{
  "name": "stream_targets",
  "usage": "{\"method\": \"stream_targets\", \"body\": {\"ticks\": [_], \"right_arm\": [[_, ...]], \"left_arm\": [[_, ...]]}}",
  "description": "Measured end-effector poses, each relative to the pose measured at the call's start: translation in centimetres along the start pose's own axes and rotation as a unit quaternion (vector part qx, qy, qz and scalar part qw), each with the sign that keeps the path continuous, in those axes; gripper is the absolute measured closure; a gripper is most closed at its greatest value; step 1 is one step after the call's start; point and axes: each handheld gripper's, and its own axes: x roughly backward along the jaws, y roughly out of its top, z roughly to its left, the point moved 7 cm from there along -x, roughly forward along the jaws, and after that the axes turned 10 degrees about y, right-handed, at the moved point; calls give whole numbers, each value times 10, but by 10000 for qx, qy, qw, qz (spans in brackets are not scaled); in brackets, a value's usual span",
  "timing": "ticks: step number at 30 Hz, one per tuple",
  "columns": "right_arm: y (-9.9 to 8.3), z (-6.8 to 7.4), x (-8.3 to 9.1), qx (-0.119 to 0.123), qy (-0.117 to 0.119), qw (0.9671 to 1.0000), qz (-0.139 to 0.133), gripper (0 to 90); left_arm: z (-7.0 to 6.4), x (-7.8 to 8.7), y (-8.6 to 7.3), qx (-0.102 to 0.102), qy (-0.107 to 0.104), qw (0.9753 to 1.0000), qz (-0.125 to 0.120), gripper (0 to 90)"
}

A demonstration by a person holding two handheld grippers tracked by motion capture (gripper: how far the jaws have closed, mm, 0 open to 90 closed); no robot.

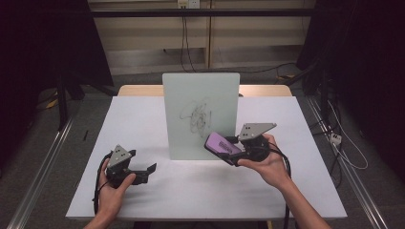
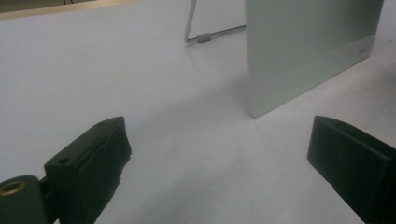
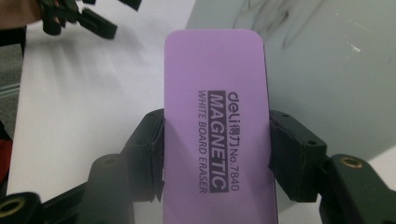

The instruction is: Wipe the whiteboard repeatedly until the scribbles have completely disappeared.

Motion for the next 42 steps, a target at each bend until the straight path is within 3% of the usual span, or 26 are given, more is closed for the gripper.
{"method": "stream_targets", "body": {"ticks": [7,20,24,27,34,42], "right_arm": [[16,-4,0,91,-99,9997,-181,420],[41,-12,4,279,-198,9985,-432,420],[50,-16,7,366,-299,9980,-431,420],[57,-20,11,426,-395,9971,-489,421],[67,-30,9,507,-643,9955,-480,421],[83,-41,14,523,-845,9937,-510,421]], "left_arm": [[-1,1,-1,-58,-81,9999,9,53],[-1,2,0,-49,-44,10000,-13,53],[-1,2,1,-100,-44,9999,-12,53],[-3,3,2,-247,-3,9997,-54,53],[-2,2,0,-90,-66,9999,-2,53],[-2,2,0,-127,-86,9999,18,53]]}}
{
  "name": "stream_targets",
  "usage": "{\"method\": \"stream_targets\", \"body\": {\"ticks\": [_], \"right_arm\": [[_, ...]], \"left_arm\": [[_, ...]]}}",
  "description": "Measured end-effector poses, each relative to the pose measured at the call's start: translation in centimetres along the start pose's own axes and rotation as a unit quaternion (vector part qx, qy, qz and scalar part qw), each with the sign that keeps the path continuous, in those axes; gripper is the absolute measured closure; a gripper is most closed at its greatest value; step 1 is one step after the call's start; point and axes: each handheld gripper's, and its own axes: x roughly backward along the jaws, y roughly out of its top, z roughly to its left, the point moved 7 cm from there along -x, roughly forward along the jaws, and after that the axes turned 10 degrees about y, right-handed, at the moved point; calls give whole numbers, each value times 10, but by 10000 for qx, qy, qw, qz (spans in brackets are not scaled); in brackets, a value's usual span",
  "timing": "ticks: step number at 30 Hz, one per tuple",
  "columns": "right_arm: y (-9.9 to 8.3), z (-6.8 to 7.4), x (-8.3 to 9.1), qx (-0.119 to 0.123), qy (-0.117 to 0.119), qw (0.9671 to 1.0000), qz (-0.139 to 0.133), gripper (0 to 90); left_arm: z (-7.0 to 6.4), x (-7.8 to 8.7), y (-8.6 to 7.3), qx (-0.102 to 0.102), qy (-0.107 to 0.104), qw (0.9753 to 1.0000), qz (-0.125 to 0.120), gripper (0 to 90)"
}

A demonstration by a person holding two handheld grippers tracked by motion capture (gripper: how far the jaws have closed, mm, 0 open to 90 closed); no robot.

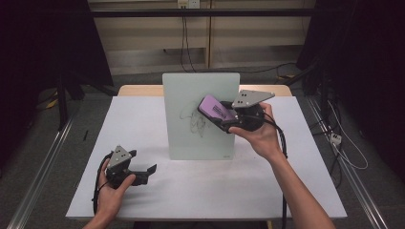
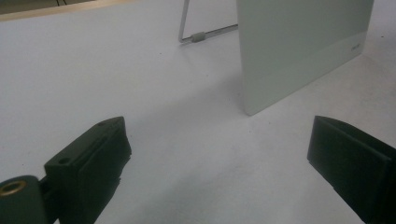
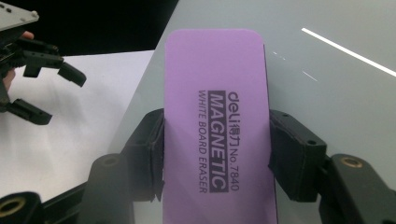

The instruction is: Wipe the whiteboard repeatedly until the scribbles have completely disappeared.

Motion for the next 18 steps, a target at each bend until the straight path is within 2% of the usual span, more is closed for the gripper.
{"method": "stream_targets", "body": {"ticks": [10,13,18], "right_arm": [[17,-11,1,87,-184,9997,-126,421],[13,-14,-4,164,-334,9993,22,421],[8,-9,-10,128,-329,9994,64,421]], "left_arm": [[-1,0,0,13,-17,10000,3,53],[0,0,0,5,-24,10000,7,53],[0,0,-1,-2,-24,10000,22,53]]}}
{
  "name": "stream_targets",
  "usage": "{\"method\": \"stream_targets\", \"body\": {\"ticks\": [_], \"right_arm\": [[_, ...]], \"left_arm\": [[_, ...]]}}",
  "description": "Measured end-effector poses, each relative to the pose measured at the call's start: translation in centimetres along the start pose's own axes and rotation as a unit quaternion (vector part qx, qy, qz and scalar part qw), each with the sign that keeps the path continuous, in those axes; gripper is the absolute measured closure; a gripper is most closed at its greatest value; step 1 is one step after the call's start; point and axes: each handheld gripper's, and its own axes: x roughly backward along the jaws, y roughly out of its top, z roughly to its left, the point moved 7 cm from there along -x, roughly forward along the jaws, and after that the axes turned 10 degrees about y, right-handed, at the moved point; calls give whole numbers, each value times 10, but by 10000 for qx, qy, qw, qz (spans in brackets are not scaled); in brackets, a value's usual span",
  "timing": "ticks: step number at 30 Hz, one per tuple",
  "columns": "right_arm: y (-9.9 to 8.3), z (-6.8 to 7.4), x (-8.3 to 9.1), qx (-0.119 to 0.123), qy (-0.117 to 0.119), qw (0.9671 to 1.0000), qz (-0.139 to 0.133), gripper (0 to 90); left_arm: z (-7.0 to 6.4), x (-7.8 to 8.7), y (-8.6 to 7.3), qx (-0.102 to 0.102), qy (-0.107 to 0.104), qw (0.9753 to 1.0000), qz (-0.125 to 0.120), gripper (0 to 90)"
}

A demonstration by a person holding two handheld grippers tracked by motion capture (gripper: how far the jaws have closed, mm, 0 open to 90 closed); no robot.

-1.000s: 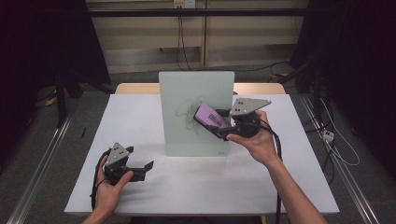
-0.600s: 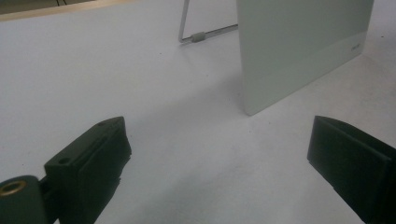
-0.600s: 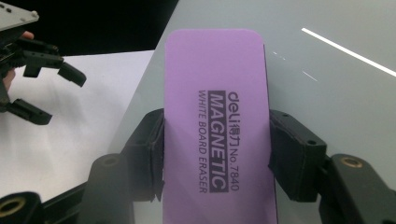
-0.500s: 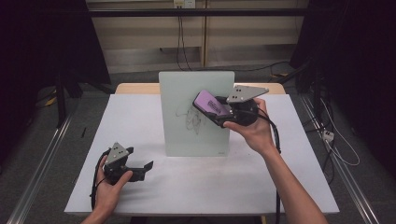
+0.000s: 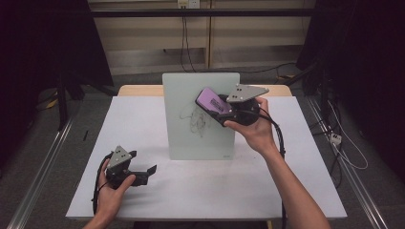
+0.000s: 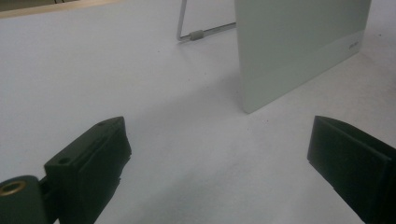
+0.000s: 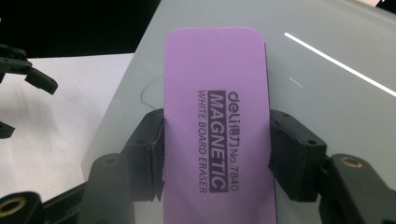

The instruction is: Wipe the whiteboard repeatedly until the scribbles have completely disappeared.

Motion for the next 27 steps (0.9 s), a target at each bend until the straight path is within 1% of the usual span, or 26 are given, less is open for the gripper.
{"method": "stream_targets", "body": {"ticks": [4,8,10,14,22,24,27], "right_arm": [[-1,1,-2,65,-14,9999,81,421],[-3,4,-6,44,30,10000,79,422],[-6,7,-8,51,51,9999,127,422],[-13,15,-15,106,138,9995,269,422],[-25,26,-25,37,366,9983,451,422],[-27,28,-27,35,414,9979,490,422],[-27,27,-26,40,422,9978,501,422]], "left_arm": [[-2,1,1,-12,-26,10000,-23,53],[-2,1,1,-37,-22,10000,-13,53],[-2,0,1,-20,-11,10000,-22,53],[-1,1,1,-15,-11,10000,-27,53],[-2,0,1,-45,-13,10000,-12,53],[-2,0,0,-23,-26,10000,-6,53],[-2,0,1,-24,-17,10000,-21,53]]}}
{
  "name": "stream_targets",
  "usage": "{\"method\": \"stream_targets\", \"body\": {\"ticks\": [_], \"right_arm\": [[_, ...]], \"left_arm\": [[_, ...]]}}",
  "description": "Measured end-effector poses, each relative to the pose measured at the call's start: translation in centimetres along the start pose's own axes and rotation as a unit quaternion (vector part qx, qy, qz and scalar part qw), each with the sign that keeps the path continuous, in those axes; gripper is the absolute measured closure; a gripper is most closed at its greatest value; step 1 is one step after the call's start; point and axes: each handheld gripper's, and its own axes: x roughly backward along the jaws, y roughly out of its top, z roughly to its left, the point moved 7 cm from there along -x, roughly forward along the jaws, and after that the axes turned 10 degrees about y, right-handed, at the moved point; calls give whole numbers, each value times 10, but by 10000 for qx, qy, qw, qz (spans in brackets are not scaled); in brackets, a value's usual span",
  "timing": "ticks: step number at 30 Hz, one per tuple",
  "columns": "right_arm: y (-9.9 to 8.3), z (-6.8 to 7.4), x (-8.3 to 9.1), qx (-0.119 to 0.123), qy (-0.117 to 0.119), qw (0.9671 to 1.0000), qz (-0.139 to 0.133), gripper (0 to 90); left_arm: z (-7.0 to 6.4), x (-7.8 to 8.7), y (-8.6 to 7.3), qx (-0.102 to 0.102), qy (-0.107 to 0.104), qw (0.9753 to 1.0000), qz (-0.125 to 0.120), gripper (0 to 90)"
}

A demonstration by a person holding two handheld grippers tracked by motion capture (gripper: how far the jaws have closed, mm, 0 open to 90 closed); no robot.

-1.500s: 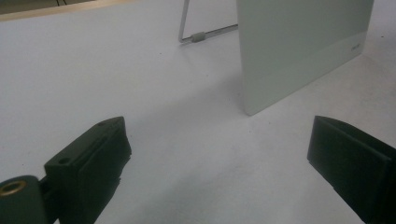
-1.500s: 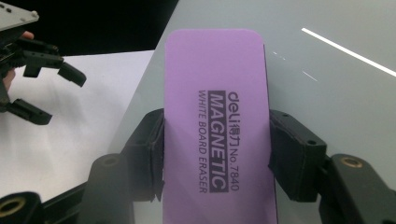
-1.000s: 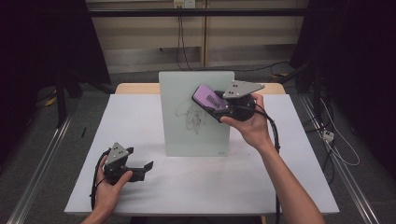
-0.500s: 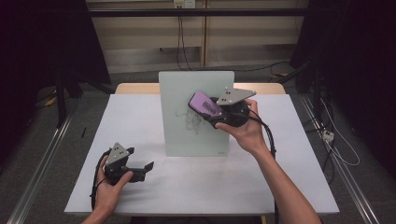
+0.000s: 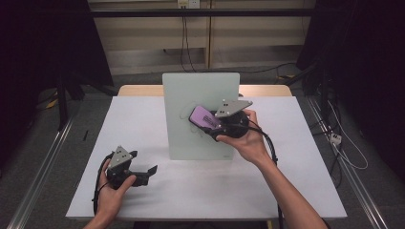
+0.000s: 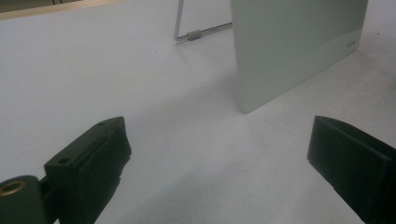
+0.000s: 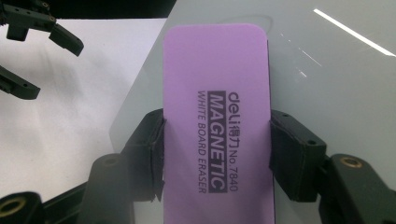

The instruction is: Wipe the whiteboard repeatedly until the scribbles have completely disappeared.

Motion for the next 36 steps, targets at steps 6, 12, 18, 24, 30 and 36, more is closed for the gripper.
{"method": "stream_targets", "body": {"ticks": [6,12,18,24,30,36], "right_arm": [[6,-17,26,-99,-319,9991,-257,422],[13,-33,50,-153,-682,9965,-457,422],[16,-33,46,-152,-665,9967,-450,422],[11,-18,24,-50,-468,9985,-280,422],[5,-6,6,-50,-290,9993,-228,423],[-4,8,-11,46,-155,9999,7,422]], "left_arm": [[1,0,0,22,2,10000,1,53],[-2,1,1,-34,-29,10000,-17,53],[-2,0,0,-55,-33,10000,18,53],[-2,0,0,-14,-14,10000,-1,53],[-2,0,0,-58,-28,10000,16,53],[-2,0,0,-54,-19,10000,7,53]]}}
